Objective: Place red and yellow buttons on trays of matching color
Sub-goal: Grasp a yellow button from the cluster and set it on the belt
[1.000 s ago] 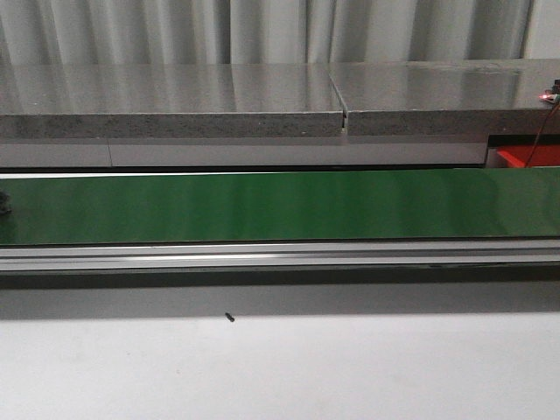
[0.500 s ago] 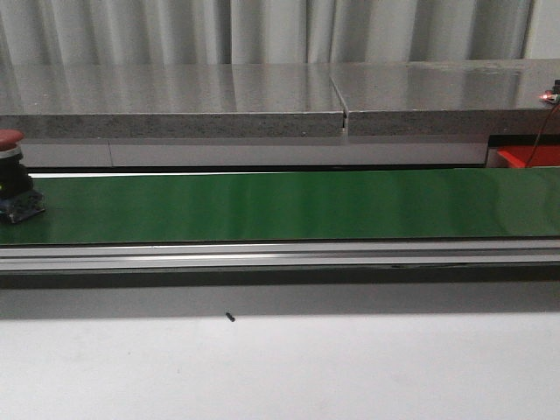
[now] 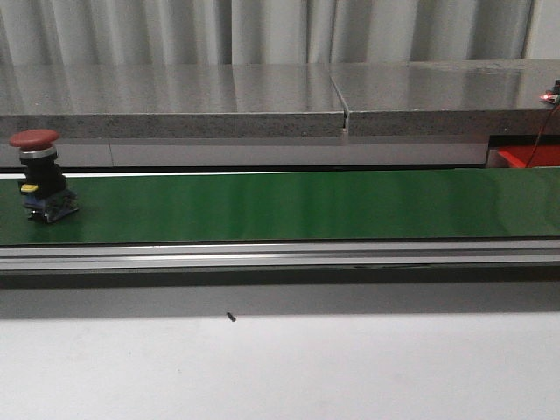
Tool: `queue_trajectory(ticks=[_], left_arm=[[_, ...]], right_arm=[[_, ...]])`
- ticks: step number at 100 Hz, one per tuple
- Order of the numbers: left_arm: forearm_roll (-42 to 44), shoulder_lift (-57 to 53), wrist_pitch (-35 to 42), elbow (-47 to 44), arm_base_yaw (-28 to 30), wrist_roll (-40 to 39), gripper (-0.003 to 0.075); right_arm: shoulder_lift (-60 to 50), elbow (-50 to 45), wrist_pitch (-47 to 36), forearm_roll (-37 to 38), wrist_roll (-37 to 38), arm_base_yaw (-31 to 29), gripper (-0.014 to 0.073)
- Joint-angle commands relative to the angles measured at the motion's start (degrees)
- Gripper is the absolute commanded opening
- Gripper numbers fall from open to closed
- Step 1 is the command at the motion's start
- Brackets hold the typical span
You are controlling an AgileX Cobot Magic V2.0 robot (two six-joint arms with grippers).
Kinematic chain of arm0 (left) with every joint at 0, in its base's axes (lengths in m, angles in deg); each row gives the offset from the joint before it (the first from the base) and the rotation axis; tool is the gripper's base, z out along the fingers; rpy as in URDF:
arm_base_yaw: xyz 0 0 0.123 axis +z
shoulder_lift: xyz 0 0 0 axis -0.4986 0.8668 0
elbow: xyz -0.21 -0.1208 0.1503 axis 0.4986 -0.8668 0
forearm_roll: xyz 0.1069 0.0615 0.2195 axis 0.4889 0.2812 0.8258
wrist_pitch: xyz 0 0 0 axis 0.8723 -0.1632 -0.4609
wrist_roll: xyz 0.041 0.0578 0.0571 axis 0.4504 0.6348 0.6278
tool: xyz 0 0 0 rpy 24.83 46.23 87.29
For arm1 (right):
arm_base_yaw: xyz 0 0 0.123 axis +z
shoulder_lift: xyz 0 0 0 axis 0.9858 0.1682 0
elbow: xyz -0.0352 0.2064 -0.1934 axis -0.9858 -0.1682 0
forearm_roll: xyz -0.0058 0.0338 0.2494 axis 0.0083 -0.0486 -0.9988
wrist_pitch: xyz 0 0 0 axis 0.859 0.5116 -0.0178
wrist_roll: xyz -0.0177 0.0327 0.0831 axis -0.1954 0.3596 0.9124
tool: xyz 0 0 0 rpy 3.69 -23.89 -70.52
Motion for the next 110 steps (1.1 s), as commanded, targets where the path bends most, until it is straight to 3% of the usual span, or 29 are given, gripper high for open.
queue_trajectory(ticks=[1, 42, 66, 110], left_arm=[[0.76, -6.53, 0.43, 1.26, 0.06, -0.55, 0.0153], [-0.41, -19.24, -1.57, -5.99, -2.86, 0.03, 0.0153], [-0.41, -17.27, -0.63, -6.78, -7.31, 0.03, 0.0153], [-1.54, -10.62, 0.49, -6.89, -7.65, 1.38, 0.0181]], right_arm=[[0.04, 1.49, -3.87, 0.24, -0.56, 0.1, -0.0067], [0.04, 1.49, -3.87, 0.24, -0.56, 0.1, -0.0067], [0.04, 1.49, -3.87, 0.24, -0.56, 0.1, -0.0067], [0.04, 1.49, -3.87, 0.24, -0.56, 0.1, -0.0067]])
